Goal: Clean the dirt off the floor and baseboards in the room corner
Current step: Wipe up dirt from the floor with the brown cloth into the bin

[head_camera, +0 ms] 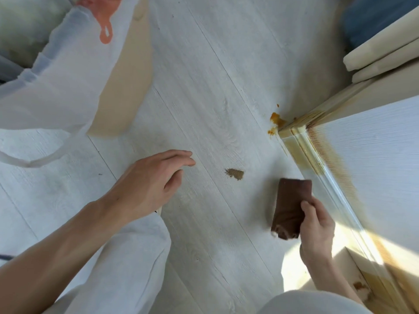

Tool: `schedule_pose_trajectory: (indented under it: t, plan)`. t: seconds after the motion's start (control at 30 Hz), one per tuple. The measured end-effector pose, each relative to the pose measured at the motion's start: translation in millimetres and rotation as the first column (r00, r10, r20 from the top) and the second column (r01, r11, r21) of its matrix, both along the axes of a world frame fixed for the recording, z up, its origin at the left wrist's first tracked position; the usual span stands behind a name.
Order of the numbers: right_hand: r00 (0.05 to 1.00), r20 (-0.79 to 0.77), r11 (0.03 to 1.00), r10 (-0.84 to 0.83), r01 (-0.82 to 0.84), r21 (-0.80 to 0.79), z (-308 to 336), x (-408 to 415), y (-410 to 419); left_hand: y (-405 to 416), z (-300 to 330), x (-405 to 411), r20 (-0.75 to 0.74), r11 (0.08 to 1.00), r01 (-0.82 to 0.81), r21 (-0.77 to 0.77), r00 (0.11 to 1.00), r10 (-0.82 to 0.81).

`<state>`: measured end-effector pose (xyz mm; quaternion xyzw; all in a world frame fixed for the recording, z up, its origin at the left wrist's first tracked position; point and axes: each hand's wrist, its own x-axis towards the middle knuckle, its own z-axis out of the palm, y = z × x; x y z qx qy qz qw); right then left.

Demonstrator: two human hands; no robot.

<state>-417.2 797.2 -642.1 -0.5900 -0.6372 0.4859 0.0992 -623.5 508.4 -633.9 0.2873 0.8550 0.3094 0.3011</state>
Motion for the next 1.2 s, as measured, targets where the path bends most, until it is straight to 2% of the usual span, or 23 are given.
schedule_pose_trajectory:
  t: [0.1, 0.27, 0.43, 0.53, 0.57, 0.63, 0.73, 0.83, 0.97, 1.2]
  plan:
    - [0.999, 0.053, 0.999, -0.011, 0.009, 0.037, -21.0, -0.2, -17.4, 3.1, -1.4, 1.1, -0.006, 1.000, -0.006, 0.011, 1.000, 0.006]
    - [0.982, 0.010, 0.981, 0.188, -0.188, 0.053, -40.6, -59.2, -47.1, 2.3, -5.9, 3.7, -0.020, 0.999, 0.031, 0.010, 0.999, -0.031]
    - [0.913, -0.003, 0.913, 0.407, -0.407, 0.043, -42.7, -76.4, -62.2, -0.2, -10.8, 6.6, -0.030, 0.999, 0.033, 0.033, 0.999, -0.032]
    - [0.789, 0.025, 0.788, 0.614, -0.615, 0.039, -35.9, -71.2, -52.8, -1.3, -10.5, 5.0, -0.036, 0.999, 0.033, 0.025, 0.999, -0.032]
    - [0.727, 0.062, 0.721, 0.684, -0.687, 0.094, -34.4, -69.3, -47.3, -2.3, -10.6, 3.5, -0.038, 0.999, 0.030, 0.025, 0.999, -0.029]
    - [0.558, 0.241, 0.521, 0.794, -0.829, 0.203, -36.5, -66.7, -35.5, -3.8, -10.3, 0.4, -0.036, 1.000, 0.023, 0.019, 0.999, -0.022]
    - [0.285, 0.528, 0.253, 0.800, -0.958, 0.134, -37.8, -77.9, -36.5, -3.9, -8.2, -2.3, -0.042, 1.000, 0.019, 0.006, 0.999, -0.018]
    - [0.140, 0.665, 0.128, 0.734, -0.990, 0.067, -35.6, -93.5, -48.6, -1.4, -7.6, -2.0, -0.046, 1.000, 0.015, -0.003, 0.999, -0.015]
    - [0.060, 0.722, 0.072, 0.689, -0.997, 0.014, -40.5, -108.7, -60.8, 0.6, -6.1, 1.0, -0.052, 1.000, 0.022, -0.011, 0.998, -0.023]
    - [0.072, 0.734, -0.023, 0.675, -0.993, 0.118, -56.7, -97.5, -57.3, 8.1, -0.9, -1.9, -0.056, 0.998, 0.043, -0.037, 0.997, -0.045]
